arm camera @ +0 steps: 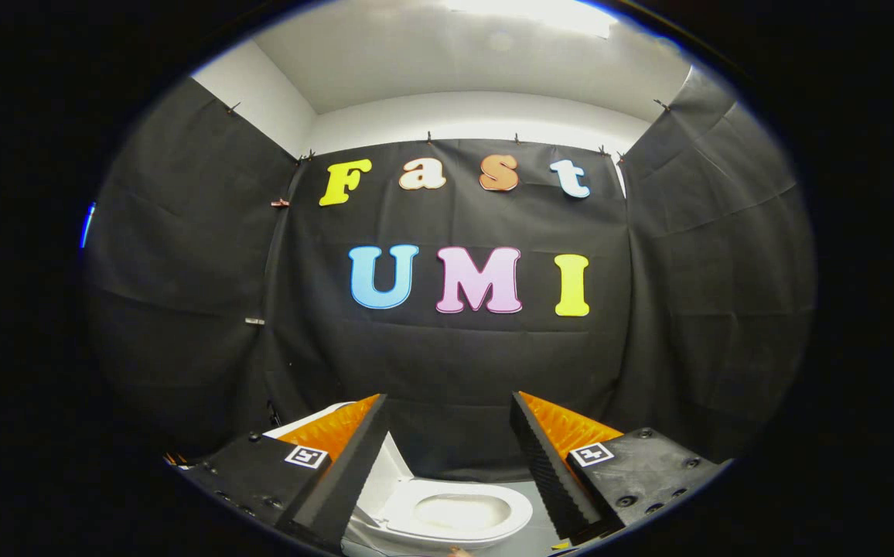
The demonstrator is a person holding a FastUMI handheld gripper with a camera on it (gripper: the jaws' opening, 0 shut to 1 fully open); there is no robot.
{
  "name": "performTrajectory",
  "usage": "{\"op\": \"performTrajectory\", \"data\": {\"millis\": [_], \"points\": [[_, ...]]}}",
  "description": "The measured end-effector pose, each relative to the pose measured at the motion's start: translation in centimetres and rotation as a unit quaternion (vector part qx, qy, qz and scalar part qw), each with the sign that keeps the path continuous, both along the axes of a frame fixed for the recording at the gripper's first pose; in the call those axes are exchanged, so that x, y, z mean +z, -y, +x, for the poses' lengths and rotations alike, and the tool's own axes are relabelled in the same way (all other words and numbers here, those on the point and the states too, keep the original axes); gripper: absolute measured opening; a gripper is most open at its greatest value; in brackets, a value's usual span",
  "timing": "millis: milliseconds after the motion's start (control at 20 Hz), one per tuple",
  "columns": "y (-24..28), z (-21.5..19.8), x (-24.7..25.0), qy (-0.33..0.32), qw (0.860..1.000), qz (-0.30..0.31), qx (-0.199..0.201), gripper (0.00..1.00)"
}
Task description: Open the toilet lid.
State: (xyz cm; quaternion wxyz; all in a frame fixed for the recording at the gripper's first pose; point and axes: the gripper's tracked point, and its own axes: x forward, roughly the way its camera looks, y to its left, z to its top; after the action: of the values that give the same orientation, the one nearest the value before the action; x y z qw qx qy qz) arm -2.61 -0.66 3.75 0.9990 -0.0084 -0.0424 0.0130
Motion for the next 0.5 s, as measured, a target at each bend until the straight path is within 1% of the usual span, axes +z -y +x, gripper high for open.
{"op": "performTrajectory", "data": {"millis": [500], "points": [[-0.69, 0.09, -0.18, -0.002, 1.000, -0.004, 0.003, 0.97]]}}
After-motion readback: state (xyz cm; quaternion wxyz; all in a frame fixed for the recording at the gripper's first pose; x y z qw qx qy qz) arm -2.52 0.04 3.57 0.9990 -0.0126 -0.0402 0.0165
